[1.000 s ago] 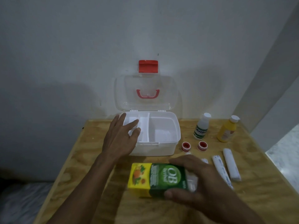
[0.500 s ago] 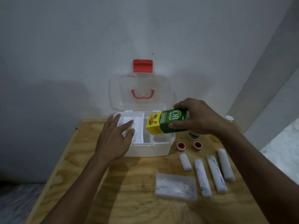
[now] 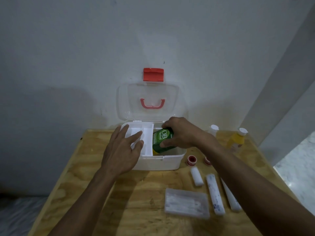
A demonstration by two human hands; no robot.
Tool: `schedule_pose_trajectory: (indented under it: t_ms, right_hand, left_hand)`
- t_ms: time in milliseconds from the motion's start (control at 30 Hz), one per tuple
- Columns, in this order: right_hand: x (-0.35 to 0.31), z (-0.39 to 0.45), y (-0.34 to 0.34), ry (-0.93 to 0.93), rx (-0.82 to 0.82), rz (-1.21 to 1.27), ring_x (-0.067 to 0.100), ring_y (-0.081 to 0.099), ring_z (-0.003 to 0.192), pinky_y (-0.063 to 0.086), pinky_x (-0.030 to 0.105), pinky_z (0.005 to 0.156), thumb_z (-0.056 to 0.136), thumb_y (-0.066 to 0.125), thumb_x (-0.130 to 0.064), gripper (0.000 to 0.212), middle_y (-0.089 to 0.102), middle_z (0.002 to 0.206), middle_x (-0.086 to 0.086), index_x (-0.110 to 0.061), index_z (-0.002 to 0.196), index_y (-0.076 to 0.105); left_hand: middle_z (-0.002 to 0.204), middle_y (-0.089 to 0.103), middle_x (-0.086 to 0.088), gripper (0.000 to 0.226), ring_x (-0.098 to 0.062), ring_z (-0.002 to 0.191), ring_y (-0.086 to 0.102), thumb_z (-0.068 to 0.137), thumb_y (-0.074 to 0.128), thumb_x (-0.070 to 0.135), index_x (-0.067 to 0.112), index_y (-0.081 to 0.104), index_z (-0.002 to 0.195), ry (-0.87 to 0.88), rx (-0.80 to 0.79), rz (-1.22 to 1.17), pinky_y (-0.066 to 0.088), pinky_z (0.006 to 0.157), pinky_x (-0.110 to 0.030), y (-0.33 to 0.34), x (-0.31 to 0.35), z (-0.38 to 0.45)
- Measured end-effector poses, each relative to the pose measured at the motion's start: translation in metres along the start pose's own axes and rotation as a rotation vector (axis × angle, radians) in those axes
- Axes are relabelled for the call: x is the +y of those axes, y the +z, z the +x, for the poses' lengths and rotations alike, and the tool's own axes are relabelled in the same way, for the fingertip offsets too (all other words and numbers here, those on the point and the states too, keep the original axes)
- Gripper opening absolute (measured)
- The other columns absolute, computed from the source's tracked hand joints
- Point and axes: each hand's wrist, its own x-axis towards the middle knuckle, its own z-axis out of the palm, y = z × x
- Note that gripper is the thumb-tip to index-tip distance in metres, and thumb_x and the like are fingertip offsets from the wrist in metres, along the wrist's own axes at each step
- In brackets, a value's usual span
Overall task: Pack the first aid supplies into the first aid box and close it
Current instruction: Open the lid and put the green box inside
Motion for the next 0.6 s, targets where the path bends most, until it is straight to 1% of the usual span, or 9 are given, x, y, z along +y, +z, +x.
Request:
schedule_pose_trajectory:
  t_ms: [67,100,200,300,400,500,600]
  right_hand:
    - [0.001,0.003,0.006,0.005,-0.031,0.008,0.016,0.054,0.089,0.048,0.027,0.071,0.077,0.078,-0.043,0.056,0.059,0.105,0.000,-0.015,0.122,0.061]
    - [0.001,0.004,0.009,0.010,-0.053,0.007,0.016,0.055,0.089,0.048,0.026,0.072,0.077,0.078,-0.043,0.056,0.059,0.106,0.000,-0.015,0.122,0.061]
    - [0.000,0.009,0.014,0.026,-0.114,-0.030,0.018,0.058,0.093,0.053,0.033,0.082,0.076,0.080,-0.039,0.054,0.064,0.112,0.002,-0.015,0.120,0.062]
    - [-0.003,0.013,0.020,0.006,-0.164,-0.126,0.020,0.058,0.093,0.051,0.033,0.080,0.075,0.081,-0.038,0.051,0.065,0.111,0.003,-0.015,0.117,0.063]
    - [-0.004,0.016,0.024,-0.005,-0.206,-0.194,0.022,0.059,0.099,0.050,0.033,0.084,0.077,0.079,-0.035,0.053,0.064,0.116,0.004,-0.015,0.123,0.062]
    - [-0.005,0.017,0.017,0.019,-0.220,-0.116,0.024,0.058,0.110,0.050,0.036,0.092,0.082,0.076,-0.030,0.057,0.061,0.127,0.006,-0.016,0.133,0.057]
    - [-0.004,0.018,0.009,0.047,-0.203,-0.021,0.026,0.056,0.119,0.047,0.038,0.100,0.090,0.067,-0.021,0.053,0.057,0.136,0.008,-0.013,0.140,0.051]
  left_hand:
    - [0.160,0.021,0.005,0.047,-0.018,0.148,0.010,0.094,0.038,0.055,0.040,0.049,0.137,0.001,0.001,-0.002,0.018,0.116,-0.044,0.001,0.000,0.000]
    - [0.160,0.021,0.005,0.047,-0.018,0.148,0.011,0.094,0.039,0.055,0.040,0.049,0.137,0.001,0.001,-0.005,0.018,0.116,-0.044,0.001,-0.001,0.000]
    - [0.160,0.021,0.005,0.046,-0.018,0.148,0.010,0.094,0.039,0.054,0.040,0.049,0.137,0.005,0.004,-0.010,0.018,0.116,-0.044,0.002,-0.002,0.001]
    - [0.160,0.022,0.004,0.047,-0.018,0.148,0.010,0.094,0.038,0.055,0.040,0.049,0.137,0.014,0.011,-0.010,0.019,0.116,-0.045,0.002,-0.004,0.000]
    - [0.160,0.022,0.005,0.052,-0.018,0.148,0.011,0.091,0.034,0.059,0.040,0.049,0.136,0.006,0.007,-0.012,0.019,0.116,-0.046,0.002,-0.003,0.000]
    - [0.160,0.021,0.005,0.047,-0.018,0.148,0.010,0.094,0.037,0.055,0.040,0.049,0.137,0.005,0.004,-0.011,0.018,0.116,-0.046,0.002,-0.002,0.000]
    - [0.160,0.021,0.005,0.047,-0.018,0.148,0.010,0.094,0.038,0.054,0.040,0.049,0.137,0.004,0.006,-0.029,0.018,0.116,-0.046,0.001,-0.003,0.000]
